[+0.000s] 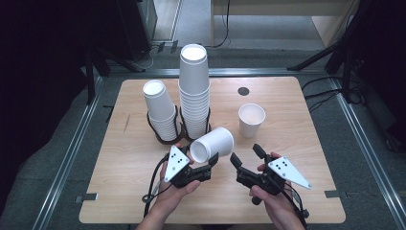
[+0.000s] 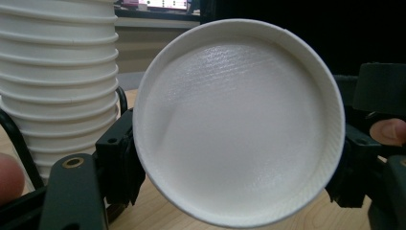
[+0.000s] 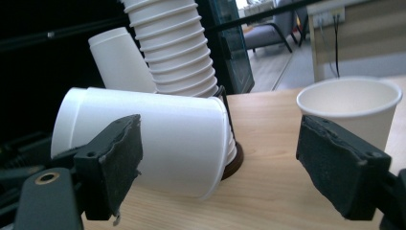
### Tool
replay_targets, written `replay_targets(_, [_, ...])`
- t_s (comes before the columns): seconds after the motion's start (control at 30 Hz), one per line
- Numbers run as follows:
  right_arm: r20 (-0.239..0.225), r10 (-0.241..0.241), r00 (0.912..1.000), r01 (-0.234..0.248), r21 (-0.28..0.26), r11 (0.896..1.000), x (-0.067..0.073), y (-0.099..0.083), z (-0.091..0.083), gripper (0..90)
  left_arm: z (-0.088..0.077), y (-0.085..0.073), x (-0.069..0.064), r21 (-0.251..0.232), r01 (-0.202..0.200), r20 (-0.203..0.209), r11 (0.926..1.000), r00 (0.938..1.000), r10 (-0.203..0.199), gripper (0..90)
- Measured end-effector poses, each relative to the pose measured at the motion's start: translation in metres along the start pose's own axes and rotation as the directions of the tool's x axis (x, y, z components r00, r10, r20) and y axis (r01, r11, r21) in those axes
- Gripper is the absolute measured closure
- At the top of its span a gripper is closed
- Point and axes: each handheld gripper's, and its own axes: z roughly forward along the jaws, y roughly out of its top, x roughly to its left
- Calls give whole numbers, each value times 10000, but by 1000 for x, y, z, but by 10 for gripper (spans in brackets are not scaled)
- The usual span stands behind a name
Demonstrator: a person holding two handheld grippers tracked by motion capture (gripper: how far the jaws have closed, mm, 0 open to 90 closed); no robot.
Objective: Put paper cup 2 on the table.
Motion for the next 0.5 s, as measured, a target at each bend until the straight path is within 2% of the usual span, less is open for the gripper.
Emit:
replay_targets(0.07, [37,798,9968,-798,111,9967,0,-1,0,165,0,-1,0,-104,0,-42,9999,10000,0,229])
replay_targets(0.13, [129,1778,9840,-1781,286,9836,0,-3,1,162,-1,-1,-1,-188,-26,-100,9998,9999,24,229])
replay_targets(0.2, [223,2508,9678,-2516,536,9663,0,-4,1,142,-1,-2,-1,-272,7,-113,9996,9999,-10,229])
replay_targets(0.33, [141,3669,9302,-3654,1333,9213,1,-6,4,96,0,-4,-1,-308,-7,-163,9995,9999,2,229])
replay_targets(0.37, [-80,4075,9132,-4012,1589,9021,1,-7,5,76,0,-5,-1,-301,-28,-177,9995,9998,22,229])
replay_targets(0.4, [-173,4286,9033,-4199,1679,8919,2,-7,6,63,0,-5,-1,-286,-61,-208,9996,9998,55,229])
replay_targets(0.47, [-271,4848,8742,-4742,1665,8645,3,-7,8,39,1,-6,-1,-309,-25,-230,9995,9997,18,229])
replay_targets(0.5, [-299,5291,8480,-5178,1652,8394,3,-7,9,27,1,-6,-1,-323,-29,-243,9995,9997,21,229])
